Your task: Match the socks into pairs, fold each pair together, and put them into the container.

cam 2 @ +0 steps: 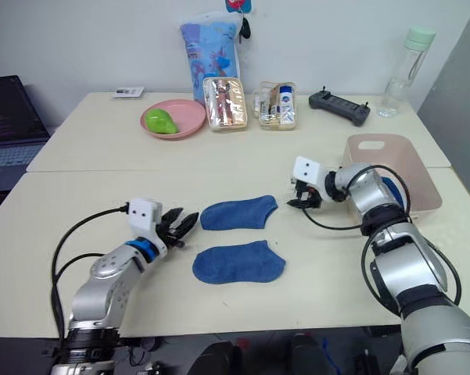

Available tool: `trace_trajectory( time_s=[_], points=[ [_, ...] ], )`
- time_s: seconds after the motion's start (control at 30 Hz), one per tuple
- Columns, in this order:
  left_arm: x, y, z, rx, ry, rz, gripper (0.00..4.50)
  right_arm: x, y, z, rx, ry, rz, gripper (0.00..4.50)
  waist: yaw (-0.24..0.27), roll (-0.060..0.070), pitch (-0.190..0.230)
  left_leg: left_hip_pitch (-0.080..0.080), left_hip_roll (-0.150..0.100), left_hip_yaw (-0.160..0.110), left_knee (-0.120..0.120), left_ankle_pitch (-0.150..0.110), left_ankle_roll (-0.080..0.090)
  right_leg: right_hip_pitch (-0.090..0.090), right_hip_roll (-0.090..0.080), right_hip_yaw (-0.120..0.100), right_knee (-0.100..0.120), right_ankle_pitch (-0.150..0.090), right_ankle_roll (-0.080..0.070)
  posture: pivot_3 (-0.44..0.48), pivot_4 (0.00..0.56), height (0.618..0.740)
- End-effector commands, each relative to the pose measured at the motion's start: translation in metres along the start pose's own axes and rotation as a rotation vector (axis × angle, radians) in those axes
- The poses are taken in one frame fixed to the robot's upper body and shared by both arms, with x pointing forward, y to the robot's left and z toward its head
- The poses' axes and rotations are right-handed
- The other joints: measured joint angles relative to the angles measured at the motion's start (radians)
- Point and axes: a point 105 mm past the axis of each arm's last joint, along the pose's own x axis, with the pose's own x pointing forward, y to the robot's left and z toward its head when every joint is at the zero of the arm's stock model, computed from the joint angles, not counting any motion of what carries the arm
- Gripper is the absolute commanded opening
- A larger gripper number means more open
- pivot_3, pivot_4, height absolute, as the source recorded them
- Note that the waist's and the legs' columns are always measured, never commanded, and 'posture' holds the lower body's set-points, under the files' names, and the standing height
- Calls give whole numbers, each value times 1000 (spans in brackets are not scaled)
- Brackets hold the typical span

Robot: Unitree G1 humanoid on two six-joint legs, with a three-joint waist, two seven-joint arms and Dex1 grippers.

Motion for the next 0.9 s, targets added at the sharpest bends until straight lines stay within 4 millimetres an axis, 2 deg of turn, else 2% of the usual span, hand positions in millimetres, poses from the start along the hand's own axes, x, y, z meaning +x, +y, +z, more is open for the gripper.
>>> trace_trajectory(
  time_s=[0.03, 0.07, 0.13, 0.23, 0.3, 0.4, 0.57, 0.67, 0.9],
  points=[
    [-12, -6, 29, 168, -80, -119, 3551, -3, 13, 39, -34, -183, 67, 4261, -3, 0, 0, 0, 1, 0, 0, 0, 0, 0, 0, 0, 0, 0, 0, 0, 150, 740],
    [-15, -12, 31, 244, -74, -196, 3841, 1, 27, 48, -44, -226, 113, 4261, -4, 0, 0, 0, 1, 0, -1, 0, 0, 0, 1, 0, 0, 0, 0, 0, 150, 740],
    [-18, -16, 30, 341, -50, -288, 3841, 6, 46, 56, -51, -259, 163, 4261, -2, 1, 0, 0, 3, 0, -1, 0, 0, 0, 2, -1, 0, 0, 0, 0, 150, 740],
    [-18, -19, 16, 535, 35, -409, 3841, 17, 66, 56, -70, -252, 196, 4261, 1, 2, 0, 1, 3, 0, -1, 0, 0, 0, 2, -1, 0, 0, -1, 0, 150, 740],
    [-17, -21, 11, 588, 52, -453, 3841, 20, 72, 55, -82, -244, 209, 4261, 3, 2, 0, 1, 2, 0, -1, 0, 0, 0, 1, 0, 0, 1, -2, 0, 150, 740],
    [-3, -28, 9, 629, 41, -503, 3841, 31, 80, 43, -121, -195, 218, 4261, 8, 2, 0, 0, 1, 0, 0, 0, 0, 0, 1, -1, -1, 1, -2, 0, 150, 740],
    [15, -26, -3, 712, 77, -519, 3841, 42, 74, 34, -132, -160, 189, 4261, -1, 2, 0, 0, 0, 1, 0, 0, 0, -1, 1, 0, -1, 1, -1, 0, 150, 740],
    [19, -27, -10, 710, 104, -548, 3266, 45, 68, 31, -117, -150, 176, 3680, 0, 2, 0, 2, 1, 1, 0, 0, 0, 0, 1, 0, 1, 1, -1, 0, 150, 740],
    [22, -23, -14, 685, 119, -542, 917, 48, 68, 33, -125, -167, 188, 1065, 0, 2, 0, 2, 1, 1, 0, 0, 0, 0, 1, 0, 1, 1, -1, 0, 150, 740]
  ],
)
